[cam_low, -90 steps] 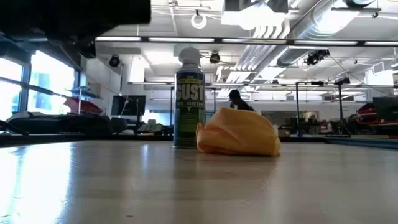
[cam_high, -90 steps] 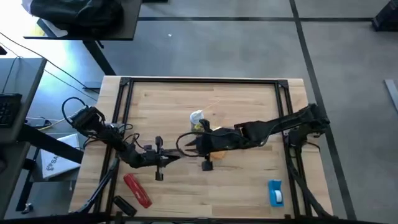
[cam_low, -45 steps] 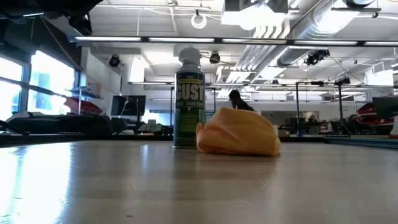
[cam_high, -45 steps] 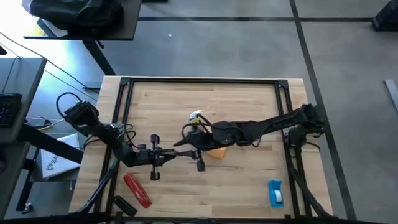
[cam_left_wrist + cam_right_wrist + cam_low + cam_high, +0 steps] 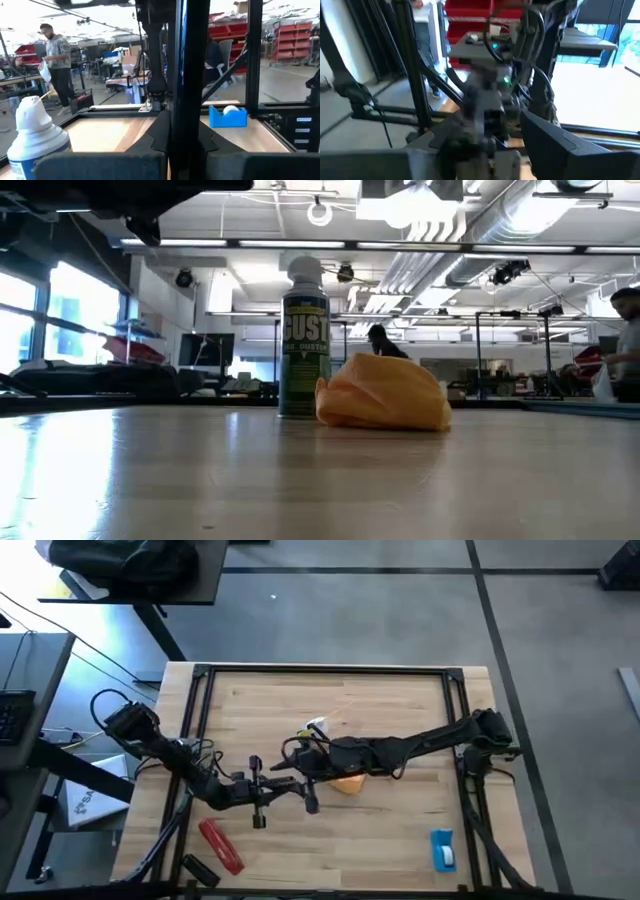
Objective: Apply microfiber cloth
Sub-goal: Spray the front and back of the black cellphone using the white spray bottle
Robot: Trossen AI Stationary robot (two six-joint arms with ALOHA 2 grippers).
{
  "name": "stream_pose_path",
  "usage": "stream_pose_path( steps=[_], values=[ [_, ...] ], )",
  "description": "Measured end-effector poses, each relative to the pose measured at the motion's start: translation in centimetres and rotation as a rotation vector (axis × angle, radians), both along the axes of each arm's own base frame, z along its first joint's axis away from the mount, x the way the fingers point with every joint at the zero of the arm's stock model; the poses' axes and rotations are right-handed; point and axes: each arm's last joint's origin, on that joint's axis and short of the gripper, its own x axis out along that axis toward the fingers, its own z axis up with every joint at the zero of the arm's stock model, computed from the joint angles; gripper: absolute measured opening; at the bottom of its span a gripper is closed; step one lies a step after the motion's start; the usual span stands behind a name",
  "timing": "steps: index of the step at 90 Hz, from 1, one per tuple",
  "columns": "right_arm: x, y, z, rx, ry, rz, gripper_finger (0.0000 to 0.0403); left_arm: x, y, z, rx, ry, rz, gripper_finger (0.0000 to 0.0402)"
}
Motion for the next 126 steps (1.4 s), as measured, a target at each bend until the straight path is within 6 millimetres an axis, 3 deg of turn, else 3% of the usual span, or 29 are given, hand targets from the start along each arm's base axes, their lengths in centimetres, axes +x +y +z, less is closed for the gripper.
stream_pose_path(
  steps=[85, 107, 126],
  values=[
    [-0.2, 0.4, 1.7, -0.02, -0.147, 0.029, 0.0067, -0.5, -0.4, 0.7, -0.004, -0.056, 0.006, 0.001],
    [-0.2, 0.4, 1.7, -0.021, -0.145, 0.029, 0.001, -0.5, -0.4, 0.7, -0.007, -0.057, 0.005, 0.001],
    [-0.2, 0.4, 1.6, -0.032, -0.14, 0.022, 0.0006, -0.7, -0.4, 0.8, -0.027, -0.049, 0.041, 0.0027]
  ],
)
